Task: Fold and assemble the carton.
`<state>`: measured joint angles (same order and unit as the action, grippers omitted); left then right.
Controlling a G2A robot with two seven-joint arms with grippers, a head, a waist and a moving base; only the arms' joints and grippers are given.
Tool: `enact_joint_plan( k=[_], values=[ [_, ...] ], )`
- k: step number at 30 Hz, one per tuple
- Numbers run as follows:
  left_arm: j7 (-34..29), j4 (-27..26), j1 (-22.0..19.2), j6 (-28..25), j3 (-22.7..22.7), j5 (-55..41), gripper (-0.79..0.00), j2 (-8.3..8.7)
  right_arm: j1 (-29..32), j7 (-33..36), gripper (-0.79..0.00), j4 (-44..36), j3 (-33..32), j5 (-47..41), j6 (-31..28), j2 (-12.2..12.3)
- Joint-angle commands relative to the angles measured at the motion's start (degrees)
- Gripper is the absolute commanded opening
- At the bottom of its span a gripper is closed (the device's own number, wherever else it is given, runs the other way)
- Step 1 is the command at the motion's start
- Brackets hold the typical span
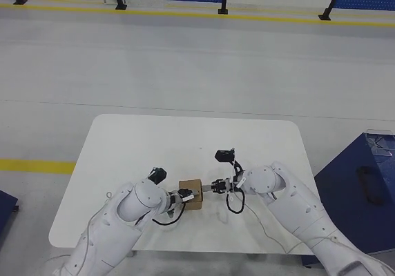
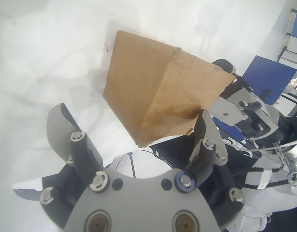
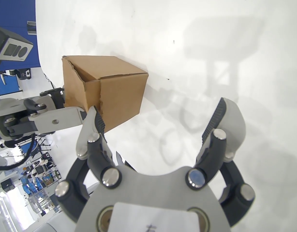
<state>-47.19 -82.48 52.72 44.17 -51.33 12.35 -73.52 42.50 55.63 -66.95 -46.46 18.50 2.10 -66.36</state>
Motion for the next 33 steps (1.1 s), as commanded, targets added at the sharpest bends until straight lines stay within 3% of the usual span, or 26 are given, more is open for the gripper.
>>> enact_joint_plan(
  k=[1, 7, 12, 17, 29, 31, 33],
  values=[
    [0.0, 0.3, -0.2, 0.1, 0.2, -0.2, 0.000, -0.07, -0.2, 0.1, 0.000, 0.2, -0.6, -0.7, -0.2, 0.0],
    [0.8, -1.2, -0.1, 0.0, -0.8, -0.2, 0.000, 0.16, 0.0, 0.5, 0.000, -0.8, -2.1, -0.6, -0.2, 0.3],
    [1.3, -7.1, 2.2, -1.4, -4.1, 1.2, 0.000, 1.34, 0.0, 2.4, 0.000, -1.2, -2.9, -1.6, 0.2, 0.5],
    [1.5, -14.5, 4.2, -8.5, -7.2, 4.7, 0.000, 2.69, 0.0, 2.4, 0.000, -1.2, -2.9, -1.6, 0.2, 0.5],
    [0.8, -14.5, 4.5, -9.1, -7.0, 4.0, 0.000, 2.68, 0.0, 2.4, 0.000, -1.2, -2.9, -1.6, 0.2, 0.5],
    [-1.9, -14.2, 4.5, -17.2, -8.1, 3.1, 0.000, 3.13, 0.5, 1.3, 0.000, -1.5, -3.2, -2.2, 0.7, 0.4],
    [-3.3, -14.2, 4.9, -29.9, -10.5, 3.9, 0.000, 3.94, 1.0, 2.1, 0.000, -2.3, -3.3, -2.6, 3.6, 0.4]
  ],
)
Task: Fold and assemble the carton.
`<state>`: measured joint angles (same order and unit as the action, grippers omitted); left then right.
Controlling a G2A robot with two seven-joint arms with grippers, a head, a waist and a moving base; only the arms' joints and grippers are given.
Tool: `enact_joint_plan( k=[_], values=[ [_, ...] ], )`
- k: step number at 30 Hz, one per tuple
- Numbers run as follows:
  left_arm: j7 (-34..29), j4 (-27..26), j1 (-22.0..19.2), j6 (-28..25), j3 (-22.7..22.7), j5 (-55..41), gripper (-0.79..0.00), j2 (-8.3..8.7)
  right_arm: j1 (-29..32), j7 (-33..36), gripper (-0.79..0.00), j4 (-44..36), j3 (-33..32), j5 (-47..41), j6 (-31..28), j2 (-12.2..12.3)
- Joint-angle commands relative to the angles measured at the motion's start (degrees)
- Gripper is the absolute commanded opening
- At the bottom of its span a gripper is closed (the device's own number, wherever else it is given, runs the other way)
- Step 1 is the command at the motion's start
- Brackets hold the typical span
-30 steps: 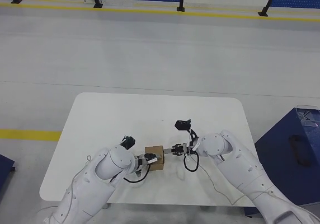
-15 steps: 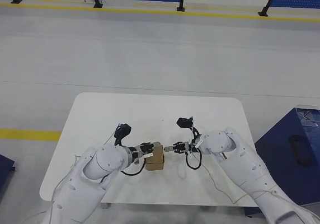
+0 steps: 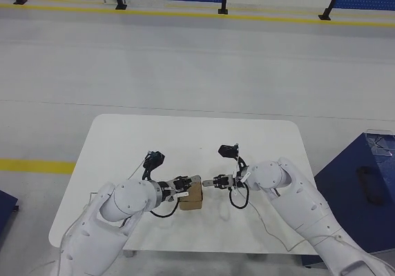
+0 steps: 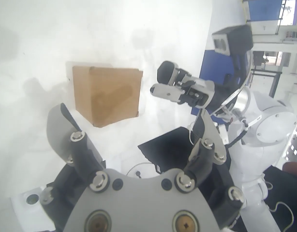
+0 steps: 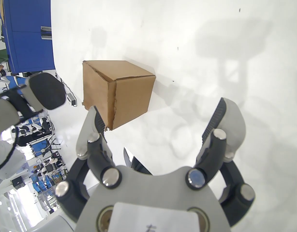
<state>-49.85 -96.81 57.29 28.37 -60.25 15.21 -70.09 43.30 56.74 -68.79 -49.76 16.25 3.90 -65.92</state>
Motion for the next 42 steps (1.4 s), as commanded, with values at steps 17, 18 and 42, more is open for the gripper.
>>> enact_joint_plan(
  k=[17, 18, 42],
  values=[
    [8.0, 10.5, 2.7, -59.6, -2.9, 23.2, 0.000, 2.77, -1.0, 6.4, 0.000, -4.5, 4.9, 3.0, 19.2, -1.6],
    [8.0, 10.5, 2.7, -59.6, -2.9, 23.2, 0.000, 2.77, -1.0, 6.5, 0.000, -4.4, 4.9, 3.0, 19.7, -1.6],
    [26.4, 22.0, -5.2, -74.1, 5.2, 50.1, 0.000, 2.02, -4.0, 1.0, 0.000, -0.7, 5.8, 3.9, 24.6, -3.8]
  ],
)
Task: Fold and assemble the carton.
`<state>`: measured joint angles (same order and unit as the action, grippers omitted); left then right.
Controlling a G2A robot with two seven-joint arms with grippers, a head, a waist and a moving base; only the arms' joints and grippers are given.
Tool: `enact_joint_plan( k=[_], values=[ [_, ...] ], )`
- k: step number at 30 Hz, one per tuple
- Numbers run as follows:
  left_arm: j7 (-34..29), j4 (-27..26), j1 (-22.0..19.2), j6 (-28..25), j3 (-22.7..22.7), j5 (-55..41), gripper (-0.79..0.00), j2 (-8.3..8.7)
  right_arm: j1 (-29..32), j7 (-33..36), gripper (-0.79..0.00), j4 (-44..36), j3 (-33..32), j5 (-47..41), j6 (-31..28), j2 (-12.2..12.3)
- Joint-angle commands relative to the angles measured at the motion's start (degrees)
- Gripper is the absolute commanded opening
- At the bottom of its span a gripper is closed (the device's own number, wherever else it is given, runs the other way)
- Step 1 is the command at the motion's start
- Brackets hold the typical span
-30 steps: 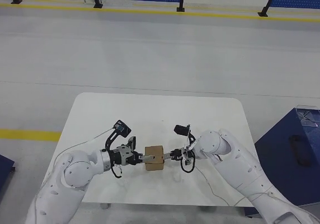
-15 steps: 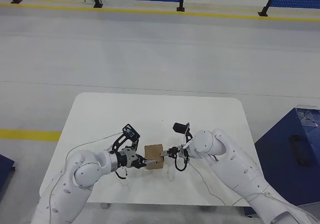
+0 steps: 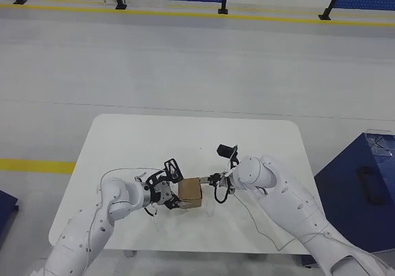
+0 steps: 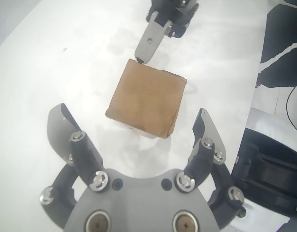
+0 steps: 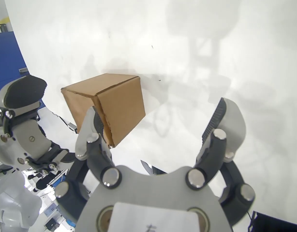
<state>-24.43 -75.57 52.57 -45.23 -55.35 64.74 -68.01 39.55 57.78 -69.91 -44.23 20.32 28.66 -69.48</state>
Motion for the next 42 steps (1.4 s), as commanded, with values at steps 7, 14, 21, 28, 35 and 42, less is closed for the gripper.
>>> enact_joint_plan(
  k=[7, 14, 21, 28, 35, 42],
  values=[
    [3.9, 3.4, -1.6, -2.1, 0.6, 1.8, 0.000, -0.09, -1.3, -1.9, 0.000, 1.8, 0.5, -1.6, -1.2, -1.2],
    [4.1, 4.4, -1.7, -3.0, 0.4, 2.5, 0.000, 0.16, -0.7, -1.5, 0.000, 1.0, 0.7, -0.5, -2.7, -1.3],
    [4.6, 5.0, -2.2, -2.6, 1.7, 3.1, 0.000, -0.14, -1.8, -2.0, 0.000, 3.8, 3.3, 0.9, -1.4, -2.7],
    [4.8, 5.8, -2.5, -2.8, 2.4, 3.0, 0.000, -0.29, -2.3, -2.2, 0.000, 4.2, 2.1, -0.8, -3.6, -3.1],
    [4.4, 7.6, -3.3, -3.4, 3.3, 2.5, 0.000, -0.54, -1.0, -2.1, 0.000, 2.4, -0.4, -0.8, -4.5, -2.4],
    [5.4, 10.4, -5.3, -3.1, 4.9, 2.1, 0.000, -1.34, 0.5, -2.0, 0.000, 1.6, -1.6, -0.4, -4.3, -2.1]
  ],
)
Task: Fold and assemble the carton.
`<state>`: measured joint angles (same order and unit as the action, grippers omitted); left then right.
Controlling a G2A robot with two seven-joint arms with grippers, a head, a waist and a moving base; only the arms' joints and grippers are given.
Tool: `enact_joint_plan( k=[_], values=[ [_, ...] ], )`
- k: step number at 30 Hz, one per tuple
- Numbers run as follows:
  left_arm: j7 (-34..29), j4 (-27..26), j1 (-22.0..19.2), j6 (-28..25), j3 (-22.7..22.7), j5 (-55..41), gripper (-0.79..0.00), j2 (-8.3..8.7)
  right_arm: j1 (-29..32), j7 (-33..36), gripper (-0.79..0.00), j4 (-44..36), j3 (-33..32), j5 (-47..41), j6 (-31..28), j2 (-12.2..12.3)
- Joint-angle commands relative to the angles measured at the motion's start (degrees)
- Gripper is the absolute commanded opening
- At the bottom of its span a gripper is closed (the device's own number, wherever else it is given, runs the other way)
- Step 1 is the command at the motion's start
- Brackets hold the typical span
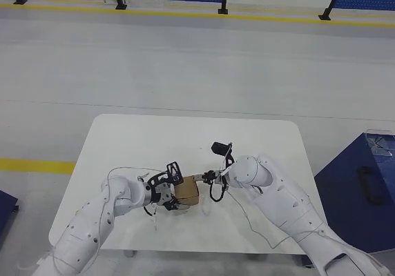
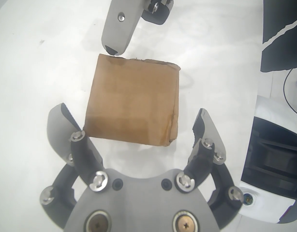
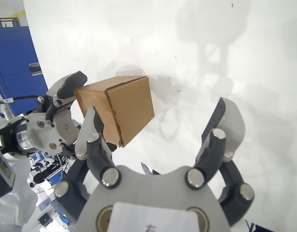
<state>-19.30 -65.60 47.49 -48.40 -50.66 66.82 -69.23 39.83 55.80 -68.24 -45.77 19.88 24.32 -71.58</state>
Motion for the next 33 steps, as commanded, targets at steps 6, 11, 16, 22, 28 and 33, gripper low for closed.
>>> enact_joint_plan(
  k=[6, 11, 16, 22, 28, 33],
  values=[
    [1.4, 2.8, -1.5, 0.2, 1.4, 0.2, -0.040, -0.69, 0.8, 0.2, 0.000, -0.7, -0.5, 0.5, 0.5, 0.0],
    [2.4, 4.1, -1.8, -0.3, 1.8, -0.3, -0.135, -0.92, 1.2, 0.5, 0.000, -0.9, -0.7, 0.6, 0.7, 0.0],
    [2.8, 4.3, -1.8, -0.2, 1.7, -0.4, -0.157, -0.93, 1.2, 1.2, 0.000, -0.8, -1.0, 0.6, 0.3, -0.1],
    [1.8, 4.4, -1.3, -1.9, 0.6, -4.5, -0.785, -0.74, 1.2, 0.8, 0.000, -0.4, -2.8, 0.6, 0.2, 0.3],
    [-2.6, 3.5, -0.5, -6.1, -1.7, -14.4, -0.785, -0.06, 2.5, 0.2, 0.000, -1.6, -10.1, -1.7, -1.3, 2.0],
    [-16.3, 4.3, 0.0, -6.3, -1.5, -38.7, -0.785, 0.41, 5.7, 3.1, 0.000, -4.1, -17.6, -6.0, -4.3, 3.9]
  ],
)
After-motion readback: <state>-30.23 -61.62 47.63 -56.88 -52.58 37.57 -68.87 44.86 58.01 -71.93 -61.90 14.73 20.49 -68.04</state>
